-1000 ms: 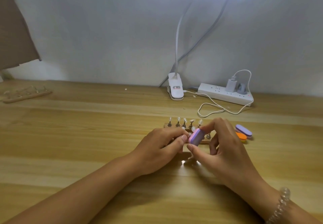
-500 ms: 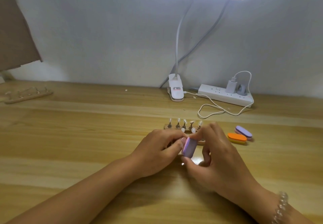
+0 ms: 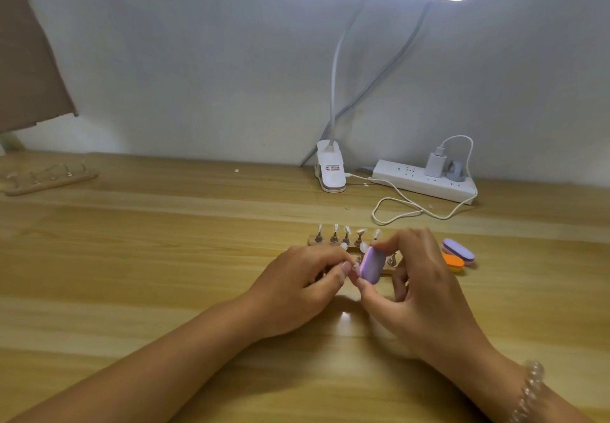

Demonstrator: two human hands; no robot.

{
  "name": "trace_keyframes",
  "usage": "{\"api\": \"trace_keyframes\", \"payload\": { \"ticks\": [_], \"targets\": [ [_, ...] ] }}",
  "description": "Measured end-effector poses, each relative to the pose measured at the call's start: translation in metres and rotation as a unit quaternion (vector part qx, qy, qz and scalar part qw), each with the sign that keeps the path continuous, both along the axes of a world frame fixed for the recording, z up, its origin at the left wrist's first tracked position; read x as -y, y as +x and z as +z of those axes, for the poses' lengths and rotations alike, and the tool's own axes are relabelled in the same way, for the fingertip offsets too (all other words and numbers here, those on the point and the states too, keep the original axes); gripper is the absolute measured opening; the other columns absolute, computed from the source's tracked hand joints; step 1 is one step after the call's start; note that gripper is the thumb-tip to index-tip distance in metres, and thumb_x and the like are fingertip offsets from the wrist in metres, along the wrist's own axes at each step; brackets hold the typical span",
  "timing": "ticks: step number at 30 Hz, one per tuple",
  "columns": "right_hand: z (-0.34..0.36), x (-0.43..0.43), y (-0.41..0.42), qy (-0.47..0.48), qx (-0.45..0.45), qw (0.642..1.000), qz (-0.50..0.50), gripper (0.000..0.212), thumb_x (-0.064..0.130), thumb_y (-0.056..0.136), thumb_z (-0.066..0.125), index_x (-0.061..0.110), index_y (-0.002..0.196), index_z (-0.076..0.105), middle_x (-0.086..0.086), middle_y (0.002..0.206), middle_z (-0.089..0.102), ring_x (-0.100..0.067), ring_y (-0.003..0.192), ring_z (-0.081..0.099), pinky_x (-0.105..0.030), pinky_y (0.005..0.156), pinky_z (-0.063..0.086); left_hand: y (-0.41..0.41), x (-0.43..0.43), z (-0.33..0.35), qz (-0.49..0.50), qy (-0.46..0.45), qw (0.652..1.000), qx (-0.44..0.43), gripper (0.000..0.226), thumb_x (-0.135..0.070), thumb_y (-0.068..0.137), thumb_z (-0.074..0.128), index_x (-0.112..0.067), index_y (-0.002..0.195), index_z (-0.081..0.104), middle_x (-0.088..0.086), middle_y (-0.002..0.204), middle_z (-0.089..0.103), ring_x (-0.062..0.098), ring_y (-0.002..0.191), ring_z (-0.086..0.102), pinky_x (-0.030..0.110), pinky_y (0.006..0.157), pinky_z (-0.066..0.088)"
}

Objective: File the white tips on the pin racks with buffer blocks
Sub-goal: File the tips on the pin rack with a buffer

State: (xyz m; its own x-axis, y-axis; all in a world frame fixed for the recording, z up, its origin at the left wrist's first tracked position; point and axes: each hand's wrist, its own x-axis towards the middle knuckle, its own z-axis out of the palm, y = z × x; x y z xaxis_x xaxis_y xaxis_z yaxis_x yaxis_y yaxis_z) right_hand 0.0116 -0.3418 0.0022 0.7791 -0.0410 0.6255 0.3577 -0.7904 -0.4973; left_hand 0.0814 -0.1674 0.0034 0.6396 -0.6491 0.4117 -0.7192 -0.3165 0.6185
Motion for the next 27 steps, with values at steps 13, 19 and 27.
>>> {"api": "trace_keyframes", "payload": {
  "ticks": [13,19,27],
  "targets": [
    [0.0041,0.0002,-0.0010,0.044,-0.014,0.999,0.008,0.036,0.021,0.073,0.083,0.023,0.096,0.055,0.013,0.094,0.051,-0.019,0.063,0.053,-0.018,0.054,0.042,0.0007,0.0006,0.0018,0.001,-0.013,1.000,-0.020,0.028,-0.027,0.096,0.046,-0.011,0.092,0.068,-0.009,0.072,0.055,0.011,0.067,0.049,0.041,0.066,0.043],
    [0.0044,-0.0046,-0.0049,0.018,-0.021,0.998,0.060,0.035,0.024,0.074,0.084,0.022,0.096,0.056,0.010,0.093,0.052,-0.018,0.060,0.052,-0.021,0.051,0.042,0.0001,0.0005,0.0014,0.004,-0.002,1.000,-0.009,0.026,-0.025,0.094,0.045,-0.010,0.091,0.066,-0.008,0.074,0.055,0.015,0.071,0.050,0.045,0.066,0.043],
    [0.0036,-0.0045,-0.0057,0.025,-0.021,0.998,0.061,0.034,0.038,0.076,0.079,0.023,0.094,0.055,0.012,0.092,0.053,-0.018,0.057,0.052,-0.019,0.050,0.039,-0.0001,0.0004,0.0023,0.005,-0.009,1.000,-0.009,0.025,-0.021,0.093,0.046,-0.011,0.096,0.068,-0.005,0.083,0.063,0.014,0.078,0.056,0.041,0.072,0.047]
  ]
}}
